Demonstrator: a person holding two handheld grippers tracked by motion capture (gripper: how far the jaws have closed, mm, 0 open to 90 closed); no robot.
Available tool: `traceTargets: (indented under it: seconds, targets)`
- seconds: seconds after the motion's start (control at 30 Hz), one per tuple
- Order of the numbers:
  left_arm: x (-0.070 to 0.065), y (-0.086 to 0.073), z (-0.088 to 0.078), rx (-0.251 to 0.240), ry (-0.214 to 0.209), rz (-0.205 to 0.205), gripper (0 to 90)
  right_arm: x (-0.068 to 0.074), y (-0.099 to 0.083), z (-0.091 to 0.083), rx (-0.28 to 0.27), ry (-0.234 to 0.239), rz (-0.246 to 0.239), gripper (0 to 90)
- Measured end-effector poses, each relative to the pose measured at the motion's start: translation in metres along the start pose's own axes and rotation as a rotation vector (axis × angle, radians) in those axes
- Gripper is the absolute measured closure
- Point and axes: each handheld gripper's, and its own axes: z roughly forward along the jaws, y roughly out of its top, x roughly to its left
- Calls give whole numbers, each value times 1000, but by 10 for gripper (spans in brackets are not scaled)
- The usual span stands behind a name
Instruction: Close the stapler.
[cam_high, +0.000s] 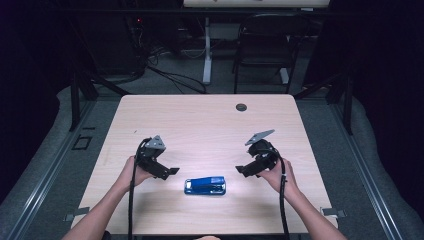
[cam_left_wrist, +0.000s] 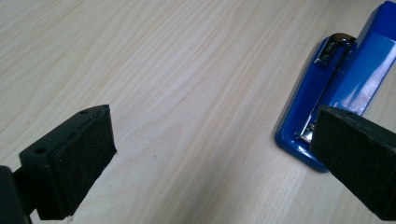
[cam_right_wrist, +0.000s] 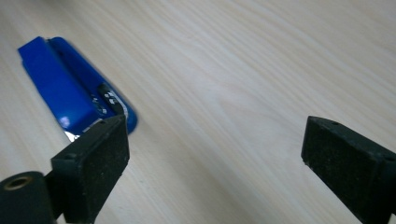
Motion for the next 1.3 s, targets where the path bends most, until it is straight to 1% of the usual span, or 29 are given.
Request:
traceTargets:
  seconds: [0.03, 0.1, 0.23, 0.27, 0.3, 0.33, 0.4, 0.43, 0.47, 0.5, 0.53, 0.63, 0.67, 0.7, 0.73, 0.77, 0.83, 0.87, 0.9, 0.93, 0.97, 1.0, 1.03, 1.07, 1.1, 1.17, 1.23, 1.27, 1.3]
  targets:
    - [2, -1, -1, 3, 17, -3, 1, -4, -2, -2, -3, -9, 7, 59]
    - [8, -4, -2, 3, 9, -22, 1, -13, -5, -7, -8, -28, 29, 47]
    - [18, -11, -3, 16, 29, -52, 1, -28, -15, -14, -6, -59, 72, 32]
    - [21, -12, -3, 20, 37, -58, 1, -33, -17, -15, 2, -68, 73, 26]
    - [23, -14, -2, 22, 41, -67, 1, -36, -19, -16, 5, -69, 88, 23]
    - [26, -16, -2, 26, 44, -73, 1, -40, -21, -18, 15, -77, 86, 20]
    - [30, -19, -2, 35, 58, -93, 1, -46, -26, -20, 10, -97, 107, 11]
    - [33, -21, -1, 39, 59, -102, 1, -49, -28, -22, 10, -98, 115, 10]
    - [35, -22, -1, 49, 60, -105, 1, -53, -31, -23, 11, -115, 118, 8]
    - [37, -24, -1, 55, 66, -114, 1, -61, -38, -25, 25, -126, 138, 0]
    - [40, -26, -1, 60, 69, -121, 1, -61, -38, -25, 25, -126, 138, 0]
    - [47, -31, 0, 77, 83, -146, 1, -72, -48, -27, 34, -144, 167, 0]
    - [48, -33, 0, 74, 91, -158, 1, -79, -54, -28, 43, -151, 185, 0]
    - [50, -34, 0, 74, 96, -169, 1, -79, -54, -28, 43, -151, 185, 0]
    - [52, -35, 0, 78, 102, -170, 1, -85, -59, -28, 50, -157, 203, 0]
    - [54, -36, 1, 82, 103, -175, 1, -85, -59, -28, 50, -157, 203, 0]
    - [56, -38, 2, 87, 107, -183, 1, -92, -65, -26, 64, -158, 215, 0]
    - [56, -39, 3, 89, 109, -188, 1, -96, -68, -25, 76, -163, 226, 0]
    - [58, -39, 4, 96, 107, -184, 1, -101, -71, -23, 81, -156, 239, 0]
    - [58, -40, 5, 96, 108, -190, 1, -104, -74, -21, 86, -153, 257, 0]
    - [58, -40, 6, 99, 108, -193, 1, -108, -76, -19, 98, -141, 266, 0]
    - [59, -40, 7, 102, 106, -192, 1, -112, -80, -15, 124, -145, 271, 0]
    - [60, -41, 8, 107, 103, -192, 1, -112, -80, -15, 124, -145, 271, 0]
    - [60, -41, 9, 109, 99, -201, 0, -114, -82, -14, 131, -146, 276, 0]
    - [61, -42, 10, 114, 95, -201, 0, -115, -83, -12, 136, -136, 282, 0]
    - [62, -43, 12, 122, 102, -205, 0, -116, -85, -9, 154, -144, 282, 0]
    - [64, -44, 14, 127, 103, -208, 0, -118, -86, -5, 176, -132, 270, 0]
    - [65, -44, 16, 134, 104, -208, 0, -118, -87, -3, 179, -133, 277, 0]
    - [66, -44, 17, 141, 104, -208, 0, -119, -88, 1, 198, -131, 264, 0]
